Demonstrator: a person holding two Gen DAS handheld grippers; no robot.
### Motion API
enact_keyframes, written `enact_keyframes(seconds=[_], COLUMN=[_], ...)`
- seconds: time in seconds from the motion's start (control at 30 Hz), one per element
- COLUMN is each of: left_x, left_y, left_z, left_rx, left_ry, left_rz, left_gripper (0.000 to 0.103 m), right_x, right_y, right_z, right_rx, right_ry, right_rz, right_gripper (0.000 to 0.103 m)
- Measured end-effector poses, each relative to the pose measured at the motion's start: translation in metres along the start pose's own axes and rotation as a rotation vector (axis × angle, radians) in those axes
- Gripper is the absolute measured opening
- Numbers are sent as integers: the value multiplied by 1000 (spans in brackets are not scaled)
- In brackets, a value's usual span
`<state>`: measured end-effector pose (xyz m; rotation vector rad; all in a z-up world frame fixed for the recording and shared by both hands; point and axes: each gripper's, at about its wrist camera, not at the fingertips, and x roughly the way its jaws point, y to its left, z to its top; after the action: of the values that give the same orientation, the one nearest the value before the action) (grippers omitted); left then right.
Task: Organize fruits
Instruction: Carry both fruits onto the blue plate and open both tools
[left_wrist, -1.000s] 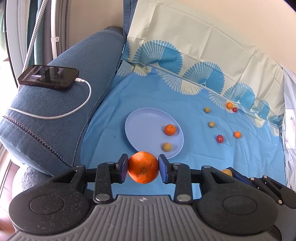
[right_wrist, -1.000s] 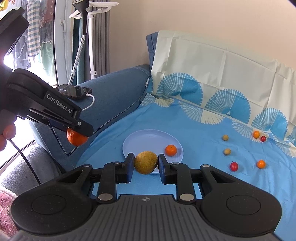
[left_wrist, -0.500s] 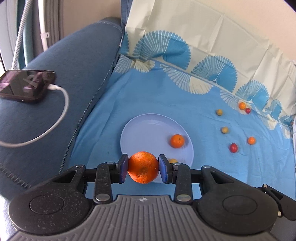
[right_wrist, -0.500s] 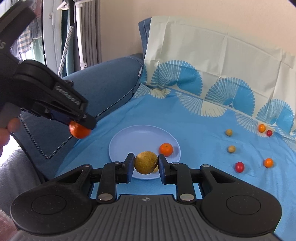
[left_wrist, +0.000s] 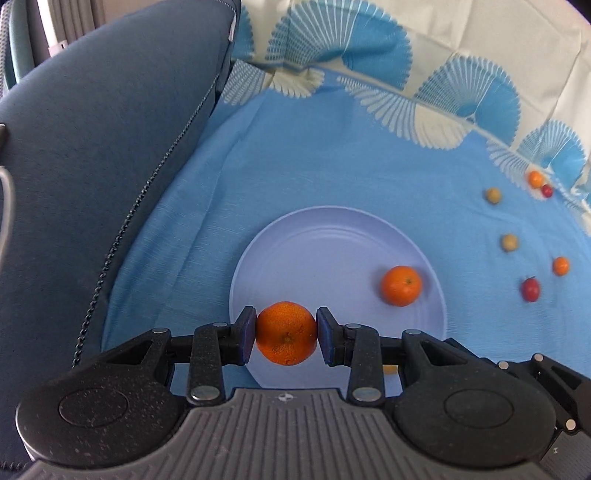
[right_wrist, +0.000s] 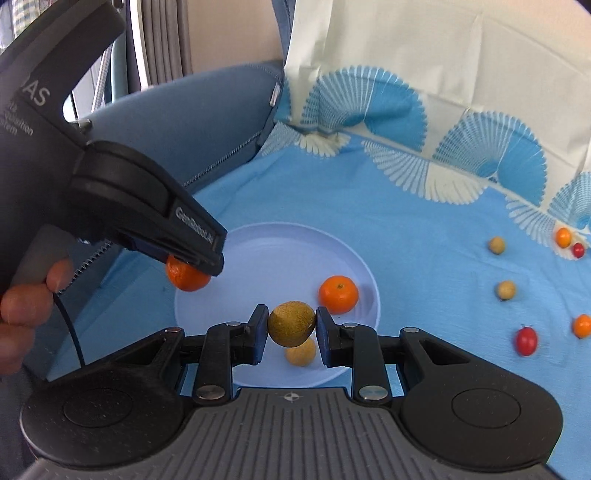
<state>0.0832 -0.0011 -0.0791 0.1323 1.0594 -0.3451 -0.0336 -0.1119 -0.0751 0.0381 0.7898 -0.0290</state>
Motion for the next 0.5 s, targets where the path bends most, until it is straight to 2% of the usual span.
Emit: enact_keyframes(seconds=[0.1, 0.13, 0.17, 0.2, 0.23, 0.3, 0.5], left_x=[12, 13, 15, 13, 10, -3, -44], left_y=[0, 2, 3, 4, 6, 8, 12], left_z=[4, 5, 8, 11, 13, 16, 3], left_rx=[4, -3, -7, -16, -29, -47, -40], left_ry=[4, 4, 5, -1, -16, -74, -92], left_rz=[15, 11, -2, -11, -11, -12, 13], left_gripper=[39, 47, 68, 82, 102, 103, 103], right_x=[16, 20, 24, 28, 31, 31, -6], right_y=[1, 1, 2, 3, 4, 5, 3], right_z=[0, 1, 1, 2, 4, 8, 8], right_rx=[-8, -13, -22, -31, -40, -42, 2], right_ry=[25, 31, 35, 35, 34, 15, -7], right_rz=[7, 8, 10, 11, 11, -7, -44], right_gripper=[29, 29, 29, 31, 34, 56, 82])
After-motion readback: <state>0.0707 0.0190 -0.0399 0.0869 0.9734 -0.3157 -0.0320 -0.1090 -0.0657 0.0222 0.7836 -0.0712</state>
